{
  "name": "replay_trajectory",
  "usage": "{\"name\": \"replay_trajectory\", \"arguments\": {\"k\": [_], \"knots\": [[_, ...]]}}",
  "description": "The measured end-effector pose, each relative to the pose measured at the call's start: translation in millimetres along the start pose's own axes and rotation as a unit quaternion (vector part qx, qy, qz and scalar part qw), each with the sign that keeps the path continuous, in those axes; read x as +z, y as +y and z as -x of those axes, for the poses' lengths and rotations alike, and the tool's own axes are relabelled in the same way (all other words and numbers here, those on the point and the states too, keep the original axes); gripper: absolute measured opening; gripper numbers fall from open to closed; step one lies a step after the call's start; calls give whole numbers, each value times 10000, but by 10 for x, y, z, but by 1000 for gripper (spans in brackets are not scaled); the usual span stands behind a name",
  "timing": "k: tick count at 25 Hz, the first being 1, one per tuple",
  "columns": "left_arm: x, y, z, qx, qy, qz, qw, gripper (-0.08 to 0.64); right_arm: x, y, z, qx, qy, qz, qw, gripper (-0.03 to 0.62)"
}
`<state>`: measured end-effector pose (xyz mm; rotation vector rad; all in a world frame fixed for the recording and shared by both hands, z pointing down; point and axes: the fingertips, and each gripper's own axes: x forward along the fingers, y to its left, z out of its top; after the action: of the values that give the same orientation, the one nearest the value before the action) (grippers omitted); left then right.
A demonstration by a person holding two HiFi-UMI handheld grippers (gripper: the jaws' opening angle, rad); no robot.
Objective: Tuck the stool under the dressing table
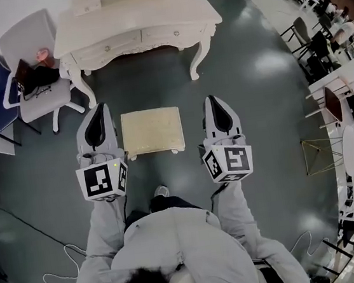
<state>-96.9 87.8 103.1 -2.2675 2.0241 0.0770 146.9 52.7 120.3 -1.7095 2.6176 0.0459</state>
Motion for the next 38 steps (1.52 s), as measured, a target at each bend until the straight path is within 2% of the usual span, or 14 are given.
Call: {"name": "replay_trajectory", "arguments": {"k": [11,18,21,27,35,38], "knots": [[-673,26,-65,7,643,166,9978,9,-747,75,-148,190,804,-145,9965,3],[-1248,-45,-25,-58,1016,200,9946,9,-1401,117,-152,289,1444,-270,9887,3],[-1558,-61,-1,-124,1202,323,9921,11,-1709,148,-141,335,1688,-373,9844,3],[-2153,-43,50,-57,1667,431,9850,12,-2244,183,-136,472,2094,-435,9757,14],[-3018,-205,289,-304,2369,513,9697,15,-3031,196,-26,560,2596,-525,9627,66],[-3312,-248,335,-440,2573,506,9640,42,-3357,206,16,584,2820,-541,9561,95]]}}
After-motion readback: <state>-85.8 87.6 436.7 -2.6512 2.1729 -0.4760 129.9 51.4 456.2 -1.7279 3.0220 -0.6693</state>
